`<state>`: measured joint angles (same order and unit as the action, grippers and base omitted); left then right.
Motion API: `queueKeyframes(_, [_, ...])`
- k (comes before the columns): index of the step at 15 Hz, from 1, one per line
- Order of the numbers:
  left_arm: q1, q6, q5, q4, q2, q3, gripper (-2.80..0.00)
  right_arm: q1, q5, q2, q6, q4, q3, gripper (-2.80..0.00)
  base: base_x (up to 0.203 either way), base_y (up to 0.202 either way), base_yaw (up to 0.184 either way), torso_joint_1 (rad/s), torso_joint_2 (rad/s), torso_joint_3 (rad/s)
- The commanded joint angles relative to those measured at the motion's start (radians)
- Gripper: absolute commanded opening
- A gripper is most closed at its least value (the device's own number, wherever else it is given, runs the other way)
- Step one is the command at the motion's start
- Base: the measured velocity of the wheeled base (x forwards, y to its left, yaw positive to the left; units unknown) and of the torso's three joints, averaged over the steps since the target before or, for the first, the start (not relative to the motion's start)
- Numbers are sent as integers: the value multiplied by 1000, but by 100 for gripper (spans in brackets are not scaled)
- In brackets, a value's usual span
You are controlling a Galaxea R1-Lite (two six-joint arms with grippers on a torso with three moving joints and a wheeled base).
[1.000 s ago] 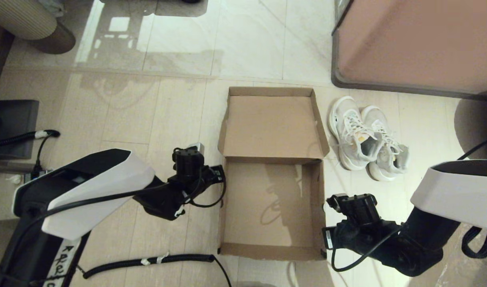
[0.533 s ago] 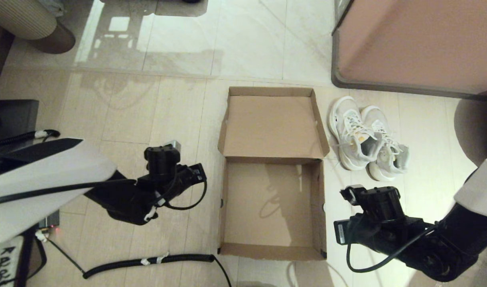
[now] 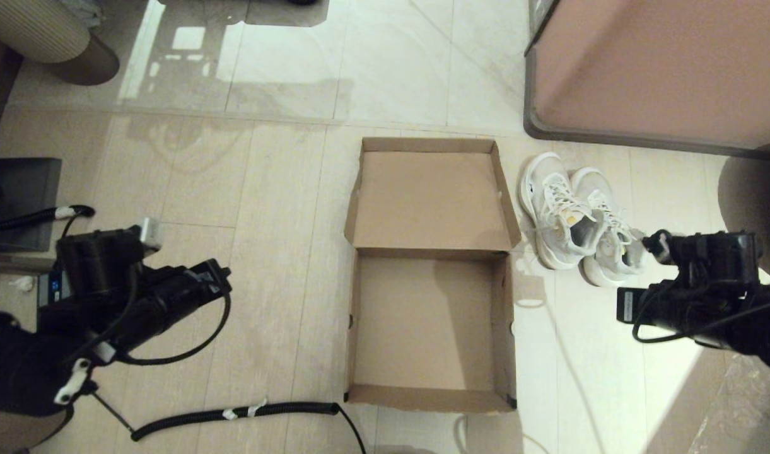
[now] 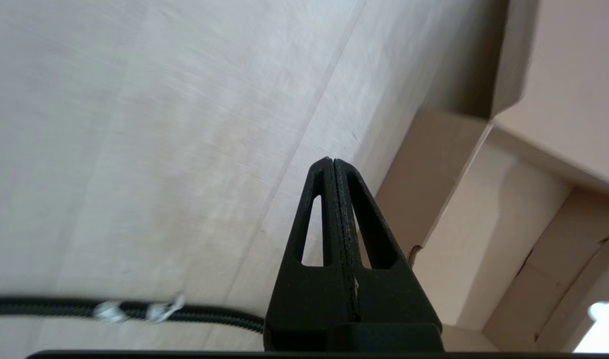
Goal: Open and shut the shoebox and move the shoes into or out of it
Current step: Put the shoes into the shoe box
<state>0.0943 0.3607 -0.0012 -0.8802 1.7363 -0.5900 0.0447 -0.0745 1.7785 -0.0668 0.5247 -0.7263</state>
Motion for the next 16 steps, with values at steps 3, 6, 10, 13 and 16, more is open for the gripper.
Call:
queueKeyframes(3, [-53,0,-2,3,-251,163,-280,146,52,208,26,-185,-428,-280,0,0,0,0,0,0])
queueKeyframes(6, [-60,1,7,3,-277,218,-280,184,88,344,32,-319,-691,0,0,0,0,0,0,0])
queueKeyframes(10, [-61,0,7,3,-293,228,-280,189,124,451,28,-468,-923,0,0,0,0,0,0,0])
queueKeyframes(13, [-61,1,1,3,-285,248,-280,189,127,432,23,-579,-1010,0,0,0,0,0,0,0])
queueKeyframes(16, [-59,11,-3,3,-266,248,-280,189,136,371,13,-611,-996,0,0,0,0,0,0,0])
